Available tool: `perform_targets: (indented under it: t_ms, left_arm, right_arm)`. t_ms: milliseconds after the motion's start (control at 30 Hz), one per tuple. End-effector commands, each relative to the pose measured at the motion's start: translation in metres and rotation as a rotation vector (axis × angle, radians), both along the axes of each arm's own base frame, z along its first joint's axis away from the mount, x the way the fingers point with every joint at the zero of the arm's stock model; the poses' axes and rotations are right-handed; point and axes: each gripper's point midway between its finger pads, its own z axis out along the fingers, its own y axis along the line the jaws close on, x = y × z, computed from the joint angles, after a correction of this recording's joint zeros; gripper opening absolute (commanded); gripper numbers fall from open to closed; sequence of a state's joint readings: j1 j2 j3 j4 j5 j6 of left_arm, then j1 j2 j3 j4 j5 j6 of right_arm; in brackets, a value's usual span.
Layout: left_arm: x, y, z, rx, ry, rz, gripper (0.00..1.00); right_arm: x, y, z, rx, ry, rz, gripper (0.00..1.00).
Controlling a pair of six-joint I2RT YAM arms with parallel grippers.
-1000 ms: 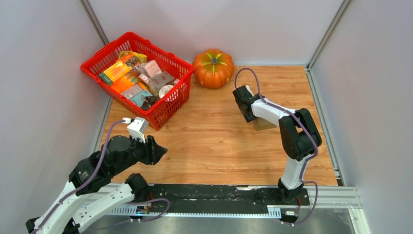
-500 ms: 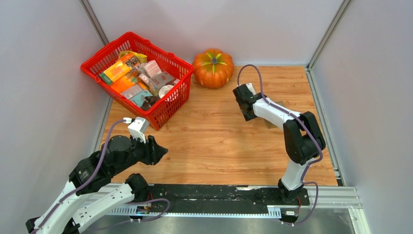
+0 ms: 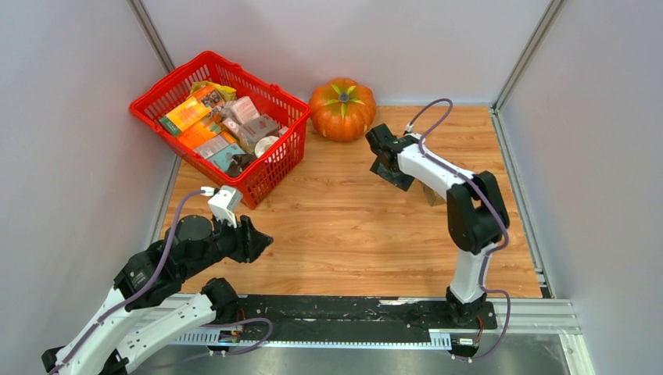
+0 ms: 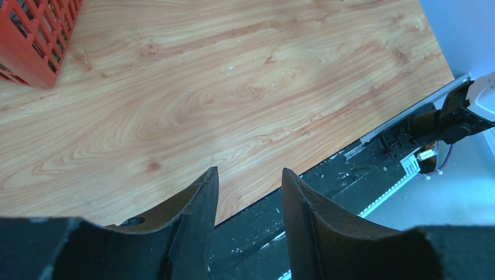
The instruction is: Fold the paper box
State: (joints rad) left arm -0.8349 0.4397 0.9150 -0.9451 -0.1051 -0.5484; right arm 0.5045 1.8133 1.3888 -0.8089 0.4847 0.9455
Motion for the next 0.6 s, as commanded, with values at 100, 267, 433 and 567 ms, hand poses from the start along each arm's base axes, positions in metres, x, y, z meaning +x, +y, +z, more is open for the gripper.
perform_targets:
  t_ms: [100,267,433,567]
  left_arm:
    - [-0.001,-0.003,0.006,-0.036,0.0,-0.001,0.52]
    - [-0.003,0.002,0.004,-0.035,0.0,0.012,0.52]
    - [-0.003,0.005,0.005,-0.032,0.004,0.023,0.52]
    - [-0.003,0.007,0.006,-0.039,-0.002,0.033,0.52]
  right_arm:
    - [-0.009,-0.022,-0.026,-0.014,0.033,-0.381,0.79]
    - [-0.01,-0.045,-0.027,-0.041,0.012,-0.484,0.83]
    - [-0.014,-0.078,-0.032,-0.133,0.003,-0.569,0.91]
    - [-0.011,-0.097,-0.042,-0.126,0.01,-0.627,0.9]
